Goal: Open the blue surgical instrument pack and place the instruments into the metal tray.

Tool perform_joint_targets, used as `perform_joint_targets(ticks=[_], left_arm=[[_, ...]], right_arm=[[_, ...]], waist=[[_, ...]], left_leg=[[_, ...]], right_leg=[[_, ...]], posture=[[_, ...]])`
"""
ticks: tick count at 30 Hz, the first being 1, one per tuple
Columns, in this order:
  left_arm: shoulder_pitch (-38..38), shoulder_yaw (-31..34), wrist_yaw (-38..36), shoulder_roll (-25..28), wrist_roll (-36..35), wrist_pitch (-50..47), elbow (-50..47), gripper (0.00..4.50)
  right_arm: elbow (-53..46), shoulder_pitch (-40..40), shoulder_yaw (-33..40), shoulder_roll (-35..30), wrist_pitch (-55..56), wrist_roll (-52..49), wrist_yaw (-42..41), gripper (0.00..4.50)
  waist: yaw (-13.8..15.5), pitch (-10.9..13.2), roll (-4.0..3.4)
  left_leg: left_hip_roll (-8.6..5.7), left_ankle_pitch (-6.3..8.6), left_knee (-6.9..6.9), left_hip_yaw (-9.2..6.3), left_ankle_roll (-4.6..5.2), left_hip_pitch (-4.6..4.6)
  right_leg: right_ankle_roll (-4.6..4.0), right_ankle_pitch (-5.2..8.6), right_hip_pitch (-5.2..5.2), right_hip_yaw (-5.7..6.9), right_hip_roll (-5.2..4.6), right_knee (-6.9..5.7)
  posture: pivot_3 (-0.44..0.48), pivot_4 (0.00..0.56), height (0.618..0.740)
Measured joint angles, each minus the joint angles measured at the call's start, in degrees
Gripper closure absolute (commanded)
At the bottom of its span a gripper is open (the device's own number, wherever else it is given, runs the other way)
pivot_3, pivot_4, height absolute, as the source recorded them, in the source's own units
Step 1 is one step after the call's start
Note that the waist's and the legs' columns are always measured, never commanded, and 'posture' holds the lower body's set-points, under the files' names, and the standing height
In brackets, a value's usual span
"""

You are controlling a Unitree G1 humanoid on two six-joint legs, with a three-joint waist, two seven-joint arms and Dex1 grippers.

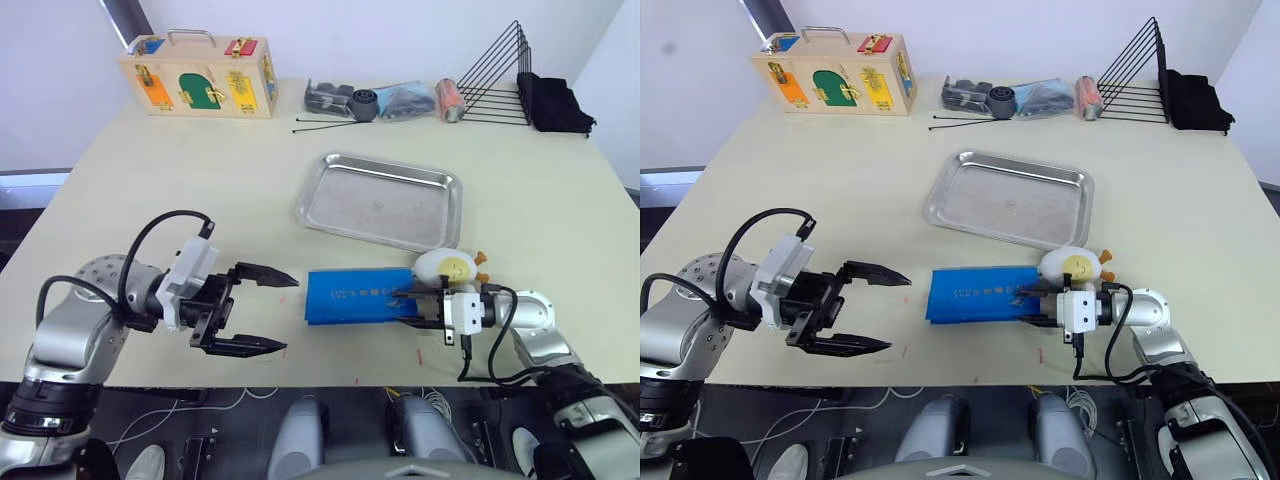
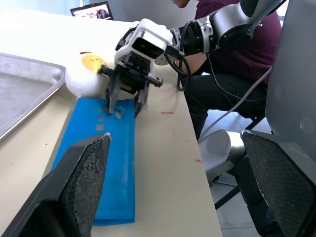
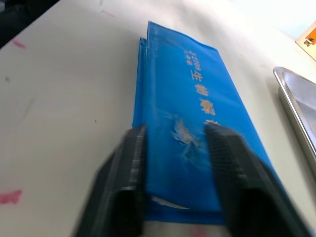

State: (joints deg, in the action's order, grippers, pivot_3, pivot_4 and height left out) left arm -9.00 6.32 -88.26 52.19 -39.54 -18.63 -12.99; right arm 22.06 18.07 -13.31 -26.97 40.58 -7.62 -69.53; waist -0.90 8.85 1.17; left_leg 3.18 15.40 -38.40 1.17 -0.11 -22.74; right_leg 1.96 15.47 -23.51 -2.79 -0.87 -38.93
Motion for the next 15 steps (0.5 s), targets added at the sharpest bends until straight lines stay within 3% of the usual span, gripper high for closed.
perform_joint_targets(ticks=[1, 9, 11, 15], left_arm=[[-0.1, 0.0, 0.0, 0.0, 0.0, 0.0, 0.0, 0.00], [-0.8, -0.1, 0.6, -0.3, 0.0, 0.0, 0.0, 0.00], [-0.9, -0.1, 0.7, -0.4, 0.0, 0.1, 0.0, 0.00], [-0.7, 0.0, 1.4, -0.9, 0.0, 0.3, -0.1, 0.00]], right_arm=[[0.4, 0.3, -0.1, 0.0, 0.6, 0.1, -0.1, 4.44], [-1.0, 0.7, -1.0, -1.5, 0.2, -1.3, -1.1, 4.44], [-4.3, -0.1, -1.0, -2.4, -3.2, -2.9, -1.5, 4.44], [-18.1, -2.8, -1.6, -7.5, -20.7, -10.1, -3.4, 4.44]], waist=[[0.0, 0.0, 0.00], [0.1, 0.0, 0.00], [0.1, 0.0, -0.01], [0.2, 0.0, -0.04]], left_leg=[[0.00, 0.00, 0.00, 0.00, 0.00, 0.00], [0.00, 0.00, 0.00, 0.02, 0.00, 0.00], [0.00, 0.00, 0.00, 0.01, 0.00, -0.01], [0.00, 0.00, -0.01, -0.01, 0.00, -0.03]], right_leg=[[0.00, 0.00, 0.00, 0.00, 0.00, 0.00], [0.00, 0.00, 0.00, -0.01, -0.01, 0.00], [0.00, 0.00, 0.00, -0.01, -0.02, 0.01], [0.00, 0.00, 0.00, 0.01, -0.02, 0.00]], posture=[[0.000, 0.150, 0.740], [0.000, 0.150, 0.740], [0.000, 0.150, 0.740], [0.000, 0.150, 0.740]])
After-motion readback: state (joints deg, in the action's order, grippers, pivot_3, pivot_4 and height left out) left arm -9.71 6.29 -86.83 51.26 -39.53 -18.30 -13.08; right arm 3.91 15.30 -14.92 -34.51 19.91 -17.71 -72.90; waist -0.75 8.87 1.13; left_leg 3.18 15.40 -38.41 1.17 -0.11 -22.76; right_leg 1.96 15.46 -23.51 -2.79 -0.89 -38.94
